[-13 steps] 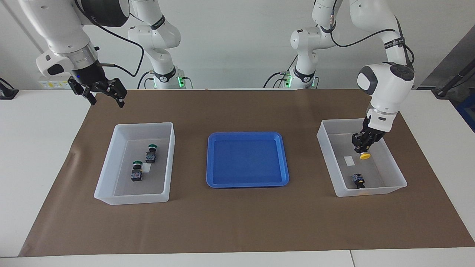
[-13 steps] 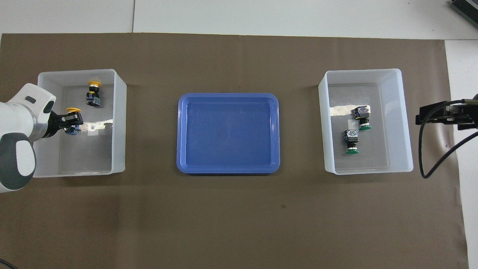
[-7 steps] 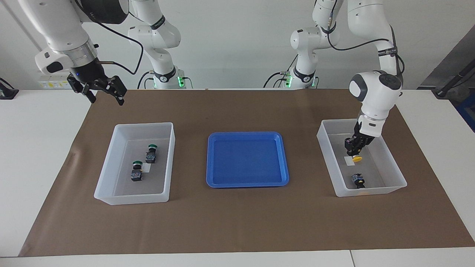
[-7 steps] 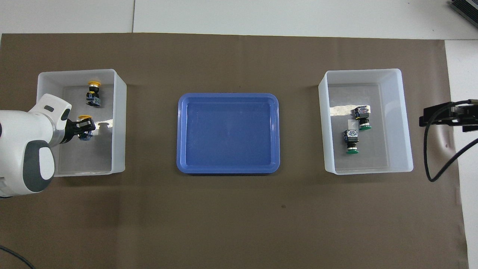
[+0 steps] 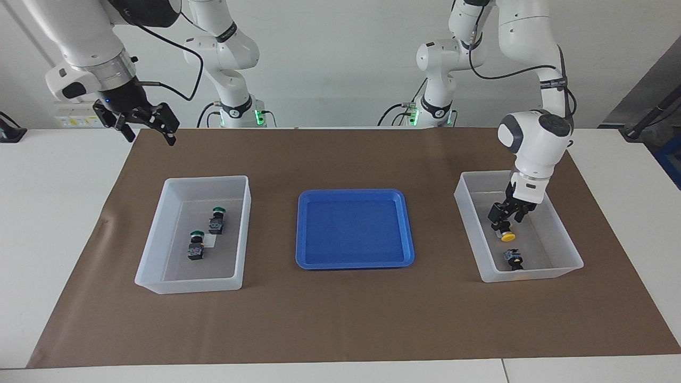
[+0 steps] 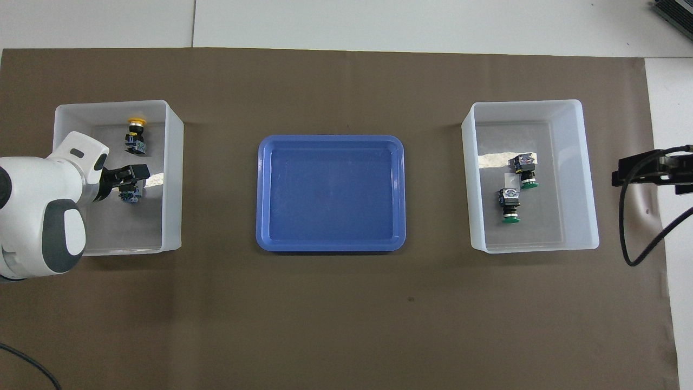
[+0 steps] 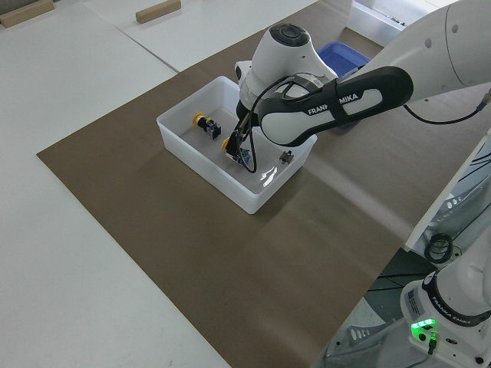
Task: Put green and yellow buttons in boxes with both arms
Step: 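Lower and release the yellow button inside the left box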
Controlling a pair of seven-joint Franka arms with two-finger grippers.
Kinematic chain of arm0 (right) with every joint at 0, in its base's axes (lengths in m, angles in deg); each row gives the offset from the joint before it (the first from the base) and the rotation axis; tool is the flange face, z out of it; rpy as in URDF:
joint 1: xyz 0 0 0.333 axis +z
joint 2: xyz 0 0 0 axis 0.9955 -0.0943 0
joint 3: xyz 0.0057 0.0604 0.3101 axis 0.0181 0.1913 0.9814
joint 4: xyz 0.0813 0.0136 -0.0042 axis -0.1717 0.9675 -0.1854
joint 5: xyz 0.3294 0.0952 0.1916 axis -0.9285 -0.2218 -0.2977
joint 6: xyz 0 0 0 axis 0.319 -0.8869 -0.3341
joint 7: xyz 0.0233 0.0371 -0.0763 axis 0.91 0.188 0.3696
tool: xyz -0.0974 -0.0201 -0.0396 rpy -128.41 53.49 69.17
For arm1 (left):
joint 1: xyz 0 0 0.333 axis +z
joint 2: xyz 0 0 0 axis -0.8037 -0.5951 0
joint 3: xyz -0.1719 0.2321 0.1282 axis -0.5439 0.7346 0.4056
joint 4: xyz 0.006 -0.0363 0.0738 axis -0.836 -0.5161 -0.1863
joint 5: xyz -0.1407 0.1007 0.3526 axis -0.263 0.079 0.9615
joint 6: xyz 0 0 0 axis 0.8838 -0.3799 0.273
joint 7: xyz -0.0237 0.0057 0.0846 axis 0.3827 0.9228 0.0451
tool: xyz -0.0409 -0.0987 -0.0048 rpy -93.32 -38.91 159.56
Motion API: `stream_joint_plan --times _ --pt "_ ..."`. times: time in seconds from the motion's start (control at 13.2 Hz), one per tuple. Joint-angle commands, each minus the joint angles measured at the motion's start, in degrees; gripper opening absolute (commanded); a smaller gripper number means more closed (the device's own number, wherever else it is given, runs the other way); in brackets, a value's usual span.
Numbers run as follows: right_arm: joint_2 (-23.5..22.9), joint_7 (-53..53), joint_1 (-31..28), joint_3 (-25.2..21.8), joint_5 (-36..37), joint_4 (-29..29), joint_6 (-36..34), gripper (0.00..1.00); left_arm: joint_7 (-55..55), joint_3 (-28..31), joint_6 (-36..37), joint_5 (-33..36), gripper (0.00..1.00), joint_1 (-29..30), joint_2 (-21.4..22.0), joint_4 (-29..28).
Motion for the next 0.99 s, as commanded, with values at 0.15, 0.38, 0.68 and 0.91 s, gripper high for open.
stream_joint_plan --times 0.15,0.38,0.68,0.91 --pt "0.57 0.14 -0.11 0.31 0.09 0.57 -0.46 1.00 -11.82 0.34 3.33 -0.59 1.00 -0.98 4.41 1.99" --pt "0.48 0.14 -0.11 0.31 0.00 0.57 -0.38 1.00 -14.22 0.17 7.82 -0.59 1.00 -4.39 8.63 1.91" --pt "0.48 0.14 -0.11 0.31 0.00 0.57 -0.37 1.00 -13.95 -0.10 15.10 -0.59 1.00 -8.10 15.30 2.78" --pt "0.48 0.14 -0.11 0.31 0.00 0.57 -0.37 1.00 -14.48 -0.19 33.25 -0.51 1.00 -8.01 13.75 17.84"
